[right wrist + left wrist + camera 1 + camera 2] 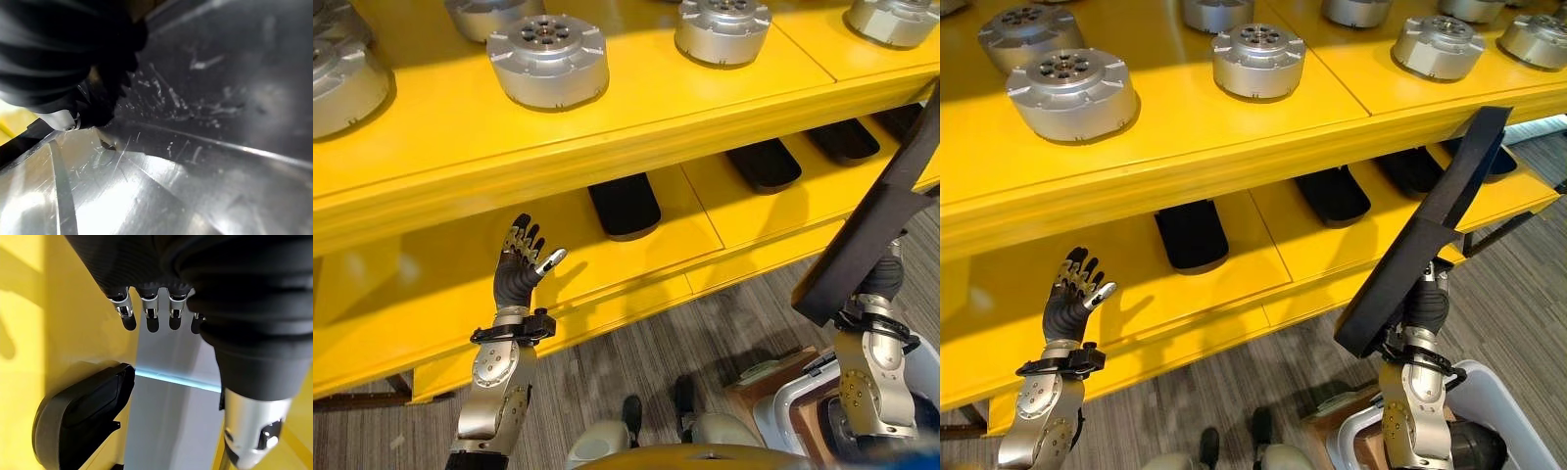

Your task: Move parts from the plastic box to the shelf.

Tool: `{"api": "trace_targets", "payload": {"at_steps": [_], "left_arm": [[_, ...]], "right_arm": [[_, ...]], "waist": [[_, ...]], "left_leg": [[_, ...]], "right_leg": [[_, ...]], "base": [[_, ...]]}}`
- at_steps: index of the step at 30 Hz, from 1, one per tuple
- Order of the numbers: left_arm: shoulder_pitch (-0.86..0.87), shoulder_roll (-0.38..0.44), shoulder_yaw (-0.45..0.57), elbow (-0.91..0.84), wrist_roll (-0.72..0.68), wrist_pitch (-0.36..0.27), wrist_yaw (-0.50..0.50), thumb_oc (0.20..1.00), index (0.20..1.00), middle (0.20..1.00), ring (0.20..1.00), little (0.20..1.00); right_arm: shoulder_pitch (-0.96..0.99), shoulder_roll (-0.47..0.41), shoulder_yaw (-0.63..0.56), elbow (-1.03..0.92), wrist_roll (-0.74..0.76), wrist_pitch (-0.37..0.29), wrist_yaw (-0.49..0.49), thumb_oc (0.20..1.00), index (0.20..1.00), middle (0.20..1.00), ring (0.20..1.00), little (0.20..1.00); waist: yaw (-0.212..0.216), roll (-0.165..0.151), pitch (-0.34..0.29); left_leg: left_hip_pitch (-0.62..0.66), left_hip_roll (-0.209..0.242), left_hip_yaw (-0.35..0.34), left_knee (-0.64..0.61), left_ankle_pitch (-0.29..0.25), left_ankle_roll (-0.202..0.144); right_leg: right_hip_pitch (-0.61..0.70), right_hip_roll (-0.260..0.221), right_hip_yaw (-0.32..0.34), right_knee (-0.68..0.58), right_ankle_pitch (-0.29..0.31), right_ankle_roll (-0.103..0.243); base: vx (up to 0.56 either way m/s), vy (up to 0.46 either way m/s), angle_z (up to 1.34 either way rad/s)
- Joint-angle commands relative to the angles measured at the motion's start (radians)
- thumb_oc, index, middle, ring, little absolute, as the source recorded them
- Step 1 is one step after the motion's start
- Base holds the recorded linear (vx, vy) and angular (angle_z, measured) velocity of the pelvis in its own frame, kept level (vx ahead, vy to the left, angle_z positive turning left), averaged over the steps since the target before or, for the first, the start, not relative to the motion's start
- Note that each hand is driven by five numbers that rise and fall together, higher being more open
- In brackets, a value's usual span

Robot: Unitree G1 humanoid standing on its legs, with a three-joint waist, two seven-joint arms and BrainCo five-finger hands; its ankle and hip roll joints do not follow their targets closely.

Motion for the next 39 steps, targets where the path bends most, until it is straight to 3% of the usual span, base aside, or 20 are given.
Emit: {"api": "trace_targets", "payload": {"at_steps": [1,2,3,4,5,6,7,8,9,10,13,19,23,30,39], "left_arm": [[-0.047,0.038,0.028,-0.058,0.018,-0.038,-0.025,1.000,1.000,1.000,1.000,1.000],[-0.047,0.038,0.028,-0.058,0.018,-0.038,-0.025,1.000,1.000,1.000,1.000,1.000],[-0.043,0.038,0.031,-0.059,0.015,-0.038,-0.023,1.000,1.000,1.000,1.000,1.000],[-0.041,0.035,0.037,-0.070,0.010,-0.037,-0.016,1.000,1.000,1.000,1.000,1.000],[-0.041,0.035,0.037,-0.070,0.010,-0.037,-0.016,1.000,1.000,1.000,1.000,1.000],[-0.038,0.030,0.040,-0.077,0.004,-0.035,-0.009,1.000,1.000,1.000,1.000,1.000],[-0.038,0.030,0.040,-0.077,0.004,-0.035,-0.009,1.000,1.000,1.000,1.000,1.000],[-0.035,0.025,0.039,-0.081,-0.009,-0.036,0.003,1.000,1.000,1.000,1.000,1.000],[-0.034,0.021,0.036,-0.084,-0.020,-0.035,0.006,1.000,1.000,1.000,1.000,1.000],[-0.028,0.018,0.037,-0.086,-0.021,-0.036,0.002,1.000,1.000,1.000,1.000,1.000],[-0.015,0.023,0.040,-0.095,-0.021,-0.031,-0.008,1.000,1.000,1.000,1.000,1.000],[-0.017,0.034,0.041,-0.101,-0.019,-0.030,-0.014,1.000,1.000,1.000,1.000,1.000],[-0.014,0.042,0.035,-0.102,-0.017,-0.021,-0.017,1.000,1.000,1.000,1.000,1.000],[-0.010,0.045,0.024,-0.101,-0.008,-0.004,-0.024,1.000,1.000,1.000,1.000,1.000],[0.003,0.053,0.035,-0.101,-0.005,0.009,-0.032,1.000,1.000,1.000,1.000,1.000]], "right_arm": [[-0.058,-0.046,-0.062,-0.049,0.034,-0.083,0.010,0.200,0.200,0.200,0.200,0.200],[-0.058,-0.046,-0.061,-0.050,0.034,-0.083,0.010,0.200,0.200,0.200,0.200,0.200],[-0.053,-0.044,-0.064,-0.051,0.038,-0.082,0.011,0.200,0.200,0.200,0.200,0.200],[-0.046,-0.038,-0.066,-0.046,0.047,-0.080,0.009,0.200,0.200,0.200,0.200,0.200],[-0.046,-0.038,-0.066,-0.046,0.047,-0.080,0.010,0.200,0.200,0.200,0.200,0.200],[-0.045,-0.035,-0.066,-0.042,0.051,-0.083,0.002,0.200,0.200,0.200,0.200,0.200],[-0.045,-0.035,-0.065,-0.042,0.051,-0.083,0.002,0.200,0.200,0.200,0.200,0.200],[-0.043,-0.035,-0.062,-0.038,0.064,-0.087,-0.006,0.200,0.200,0.200,0.200,0.200],[-0.038,-0.040,-0.061,-0.041,0.069,-0.086,-0.017,0.200,0.200,0.200,0.200,0.200],[-0.039,-0.039,-0.056,-0.041,0.074,-0.084,-0.011,0.200,0.200,0.200,0.200,0.200],[-0.033,-0.032,-0.054,-0.042,0.077,-0.081,-0.009,0.200,0.200,0.200,0.200,0.200],[0.003,0.006,-0.051,-0.034,0.096,-0.048,0.011,0.200,0.200,0.200,0.200,0.200],[0.028,0.016,-0.037,-0.007,0.110,-0.023,0.028,0.200,0.200,0.200,0.200,0.200],[0.034,0.023,0.076,0.079,0.164,0.044,0.088,0.200,0.200,0.200,0.200,0.200],[0.023,0.008,0.251,0.120,0.206,0.124,0.196,0.200,0.200,0.200,0.200,0.200]], "waist": [[-0.032,-0.029,0.018],[-0.031,-0.028,0.019],[-0.034,-0.029,0.019],[-0.042,-0.024,0.012],[-0.043,-0.024,0.011],[-0.052,-0.013,0.005],[-0.052,-0.013,0.005],[-0.062,0.016,-0.005],[-0.065,0.038,-0.007],[-0.064,0.050,-0.011],[-0.046,0.063,-0.016],[-0.023,0.039,-0.004],[-0.017,0.024,-0.014],[0.009,-0.001,-0.017],[0.045,-0.020,-0.011]], "left_leg": [[-0.067,0.127,0.133,0.233,-0.049,-0.033],[-0.069,0.129,0.133,0.240,-0.054,-0.034],[-0.055,0.164,0.125,0.237,-0.049,-0.034],[-0.029,0.260,0.097,0.206,0.013,-0.042],[-0.029,0.259,0.097,0.205,0.013,-0.043],[-0.006,0.318,0.087,0.155,0.066,-0.057],[-0.006,0.318,0.087,0.155,0.067,-0.057],[0.027,0.401,0.088,0.037,0.158,-0.092],[0.048,0.440,0.108,-0.069,0.211,-0.118],[0.070,0.442,0.113,-0.097,0.196,-0.126],[0.092,0.412,0.103,-0.119,0.148,-0.138],[0.060,0.305,0.114,0.021,0.003,-0.138],[0.036,0.271,0.108,0.081,-0.044,-0.125],[0.007,0.246,0.105,0.164,-0.092,-0.111],[-0.011,0.225,0.102,0.192,-0.108,-0.100]], "right_leg": [[-0.078,-0.064,-0.021,0.310,-0.212,0.041],[-0.079,-0.062,-0.021,0.316,-0.216,0.041],[-0.084,-0.067,-0.020,0.331,-0.225,0.041],[-0.103,-0.086,-0.025,0.373,-0.242,0.047],[-0.104,-0.086,-0.026,0.375,-0.243,0.047],[-0.128,-0.103,-0.035,0.406,-0.252,0.054],[-0.128,-0.103,-0.035,0.406,-0.252,0.054],[-0.157,-0.127,-0.044,0.447,-0.266,0.070],[-0.172,-0.164,-0.057,0.488,-0.281,0.089],[-0.181,-0.175,-0.062,0.501,-0.279,0.099],[-0.176,-0.191,-0.053,0.497,-0.259,0.106],[-0.087,-0.276,-0.075,0.428,-0.217,0.152],[-0.062,-0.305,-0.082,0.398,-0.201,0.168],[-0.034,-0.329,-0.089,0.394,-0.197,0.179],[-0.019,-0.339,-0.095,0.381,-0.188,0.185]], "base": [[-0.07,0.006,0.63],[-0.07,0.023,0.49],[-0.03,0.080,0.00],[-0.03,0.079,0.06],[-0.03,0.125,0.23],[-0.01,0.061,0.33],[-0.01,0.236,0.34],[0.00,0.337,0.25],[0.00,0.421,0.44],[0.01,0.298,0.51],[0.03,0.179,0.30],[0.05,0.200,0.30],[0.02,0.122,0.14],[0.00,0.055,0.00],[-0.01,0.013,0.06]]}}
